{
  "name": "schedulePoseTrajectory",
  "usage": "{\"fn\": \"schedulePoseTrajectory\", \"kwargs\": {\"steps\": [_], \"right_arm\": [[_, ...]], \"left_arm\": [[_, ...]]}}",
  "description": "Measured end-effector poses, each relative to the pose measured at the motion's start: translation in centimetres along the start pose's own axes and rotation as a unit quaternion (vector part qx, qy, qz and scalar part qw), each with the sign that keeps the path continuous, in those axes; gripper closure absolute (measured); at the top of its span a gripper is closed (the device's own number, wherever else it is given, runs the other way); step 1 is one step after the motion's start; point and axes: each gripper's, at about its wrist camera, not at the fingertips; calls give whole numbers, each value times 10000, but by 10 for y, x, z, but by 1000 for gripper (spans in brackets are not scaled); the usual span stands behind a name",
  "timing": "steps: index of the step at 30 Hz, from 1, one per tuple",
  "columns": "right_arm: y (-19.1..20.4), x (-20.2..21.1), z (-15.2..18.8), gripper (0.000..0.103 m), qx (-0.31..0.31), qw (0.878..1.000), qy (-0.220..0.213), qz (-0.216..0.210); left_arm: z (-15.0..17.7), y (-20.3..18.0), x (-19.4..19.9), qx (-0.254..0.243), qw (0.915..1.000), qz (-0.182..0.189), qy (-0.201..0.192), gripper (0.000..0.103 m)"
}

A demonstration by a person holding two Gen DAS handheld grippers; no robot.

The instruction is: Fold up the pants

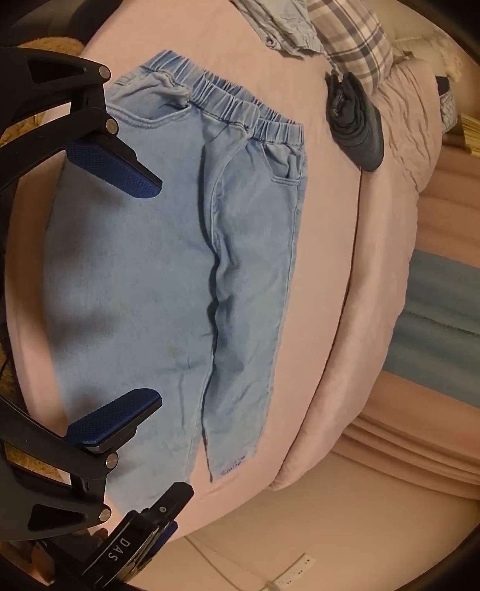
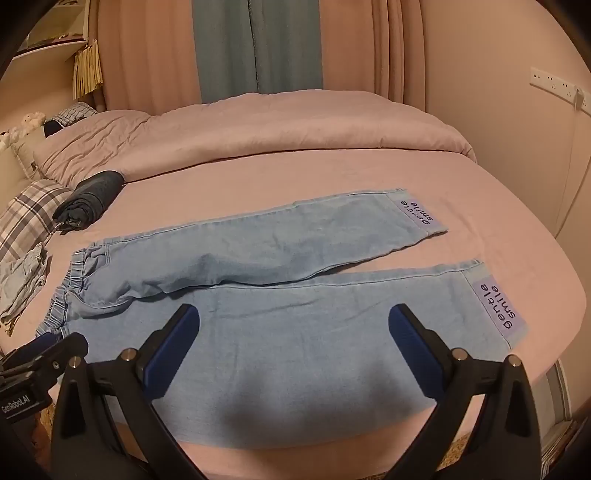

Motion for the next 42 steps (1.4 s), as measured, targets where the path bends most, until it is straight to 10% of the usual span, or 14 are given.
{"fn": "schedulePoseTrajectory", "kwargs": {"steps": [42], "right_arm": [[5,-3,0,0,50,10000,29,-2]], "left_arm": [[2,9,-5,191,9995,-61,225,0]]}}
Point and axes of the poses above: each gripper's, at about its wrist camera, not at the fingertips, and x roughly against the way its jaws point, y to its left, z to its underside, and after that the axes turned 6 degrees about -y, right-handed
